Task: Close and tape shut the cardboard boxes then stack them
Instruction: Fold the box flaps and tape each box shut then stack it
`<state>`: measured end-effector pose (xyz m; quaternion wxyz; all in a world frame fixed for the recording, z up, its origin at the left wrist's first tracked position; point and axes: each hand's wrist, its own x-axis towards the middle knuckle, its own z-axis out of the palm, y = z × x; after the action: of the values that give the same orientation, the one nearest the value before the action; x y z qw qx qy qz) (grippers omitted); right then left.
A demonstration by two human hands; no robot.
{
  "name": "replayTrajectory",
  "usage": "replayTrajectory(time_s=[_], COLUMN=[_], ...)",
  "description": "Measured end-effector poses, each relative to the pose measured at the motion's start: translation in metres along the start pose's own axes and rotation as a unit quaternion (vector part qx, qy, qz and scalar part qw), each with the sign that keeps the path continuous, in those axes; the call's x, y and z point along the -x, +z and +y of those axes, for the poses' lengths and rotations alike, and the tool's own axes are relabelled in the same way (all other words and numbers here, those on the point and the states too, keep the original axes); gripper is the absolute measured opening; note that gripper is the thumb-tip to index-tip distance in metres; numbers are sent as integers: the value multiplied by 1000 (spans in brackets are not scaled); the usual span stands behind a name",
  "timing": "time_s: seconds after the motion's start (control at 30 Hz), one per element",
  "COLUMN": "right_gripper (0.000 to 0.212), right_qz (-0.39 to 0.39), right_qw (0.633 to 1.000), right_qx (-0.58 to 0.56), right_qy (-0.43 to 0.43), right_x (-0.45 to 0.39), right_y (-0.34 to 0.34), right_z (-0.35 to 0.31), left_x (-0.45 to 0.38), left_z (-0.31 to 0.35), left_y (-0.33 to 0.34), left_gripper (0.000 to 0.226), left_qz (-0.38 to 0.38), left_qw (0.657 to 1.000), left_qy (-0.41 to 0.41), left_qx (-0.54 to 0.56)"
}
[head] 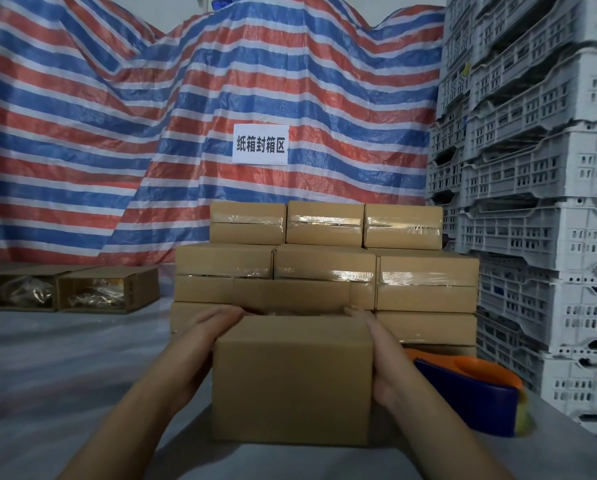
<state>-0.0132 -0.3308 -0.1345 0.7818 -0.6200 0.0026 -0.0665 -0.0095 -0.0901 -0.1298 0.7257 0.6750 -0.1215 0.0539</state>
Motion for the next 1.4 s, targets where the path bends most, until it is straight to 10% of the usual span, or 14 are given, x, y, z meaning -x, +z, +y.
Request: replayTrajectory(time_s=[0.2, 0.47, 0.7, 1.2, 1.4], right_gripper=[66, 34, 36, 65, 40], right_qz=[-52, -85, -104, -104, -82], right_qw=[999, 996, 994, 994, 997], right_qx=[-9, -24, -37, -22, -6], right_qy=[9, -3, -5, -16, 8], right_x=[-3, -15, -15, -5, -7], right_y=[-4, -14, -15, -9, -9], right_z=[1, 1, 0, -6, -8], left_x=[-5, -6, -10, -3, -2], left_z=[-2, -4, 2, 2, 8], left_y=[0, 3, 0, -5, 0], left_gripper=[19, 14, 64, 20, 23], left_qz=[26, 50, -11, 72, 79], left_qw=[999, 997, 996, 990, 985], left_qy=[-10, -5, 89, 70, 77], left_qx=[22, 54, 26, -96, -130])
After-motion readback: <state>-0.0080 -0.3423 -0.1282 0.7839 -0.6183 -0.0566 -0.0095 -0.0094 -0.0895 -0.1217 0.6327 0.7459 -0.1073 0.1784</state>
